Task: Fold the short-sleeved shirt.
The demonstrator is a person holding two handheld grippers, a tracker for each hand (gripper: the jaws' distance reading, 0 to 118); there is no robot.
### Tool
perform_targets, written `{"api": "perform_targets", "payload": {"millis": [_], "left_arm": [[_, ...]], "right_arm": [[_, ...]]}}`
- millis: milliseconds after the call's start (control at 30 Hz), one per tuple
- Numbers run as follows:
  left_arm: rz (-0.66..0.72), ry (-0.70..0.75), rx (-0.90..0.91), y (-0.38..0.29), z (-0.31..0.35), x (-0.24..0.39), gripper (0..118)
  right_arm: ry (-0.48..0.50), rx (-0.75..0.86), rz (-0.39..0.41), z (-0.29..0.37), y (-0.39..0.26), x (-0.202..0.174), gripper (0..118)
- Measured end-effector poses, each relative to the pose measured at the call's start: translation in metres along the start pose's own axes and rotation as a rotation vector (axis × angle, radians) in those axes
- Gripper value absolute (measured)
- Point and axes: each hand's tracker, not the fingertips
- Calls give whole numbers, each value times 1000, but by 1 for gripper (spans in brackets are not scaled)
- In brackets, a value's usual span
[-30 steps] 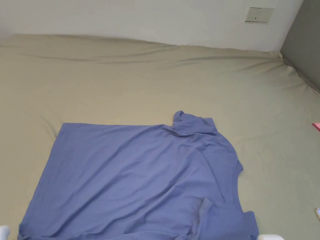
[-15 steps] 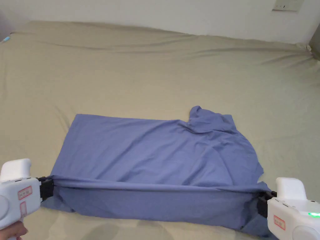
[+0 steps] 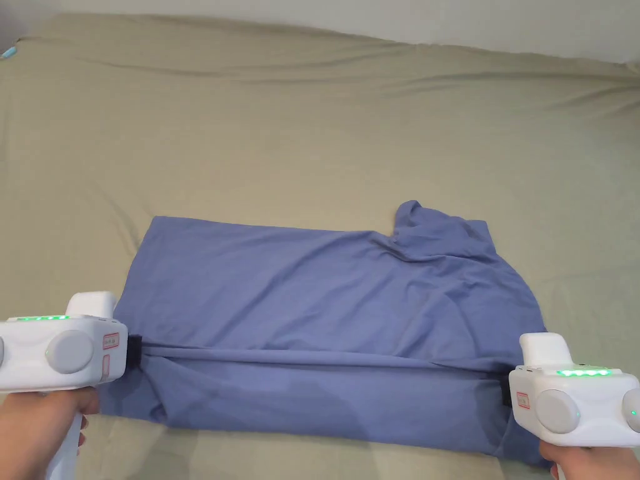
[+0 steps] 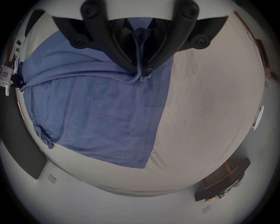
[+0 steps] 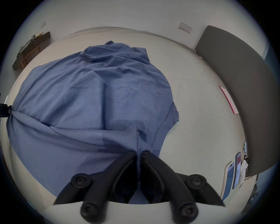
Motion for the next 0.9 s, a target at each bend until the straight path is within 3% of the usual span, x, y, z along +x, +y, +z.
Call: {"api": "perform_targets", "payload": {"millis": [33, 67, 100, 133, 167, 200, 233, 300, 633, 733, 800, 867, 900], "left_arm": [[-5, -1, -4, 0, 1, 0, 5], [-6, -2, -6, 1, 2, 0, 6], [-5, -2, -6, 1, 4, -2, 15], [13, 3, 16, 1, 8, -2, 35], [33, 39, 55, 2, 15, -3, 65], [50, 72, 95, 3, 23, -4, 95], [69, 71, 141, 4, 30, -8, 113], [103, 8, 255, 6, 56, -14, 110], [25, 36, 795, -9, 210, 17, 110], [-26, 31, 883, -23, 240, 36, 106], [-59, 46, 901, -29, 253, 48, 96], [-73, 66, 921, -35, 262, 57, 67], [-96, 79, 921, -35, 260, 59, 51]], "right_arm": [[0, -1, 0, 0, 2, 1, 9], [-1, -1, -8, 4, 6, 4, 22], [-14, 7, -26, 6, 7, 5, 50], [-68, 28, -56, 11, 9, 8, 91], [-85, 52, -82, 16, 11, 14, 104], [-91, 92, -120, 25, 14, 22, 104], [-76, 145, -162, 39, 17, 29, 104], [-47, 221, -198, 67, 24, 38, 104], [-19, 717, -116, 243, 33, 7, 104], [-9, 781, -53, 271, 27, -14, 102], [-7, 788, 17, 281, 23, -30, 97], [-8, 785, 108, 287, 18, -45, 67], [-28, 795, 126, 288, 14, -51, 42]]}}
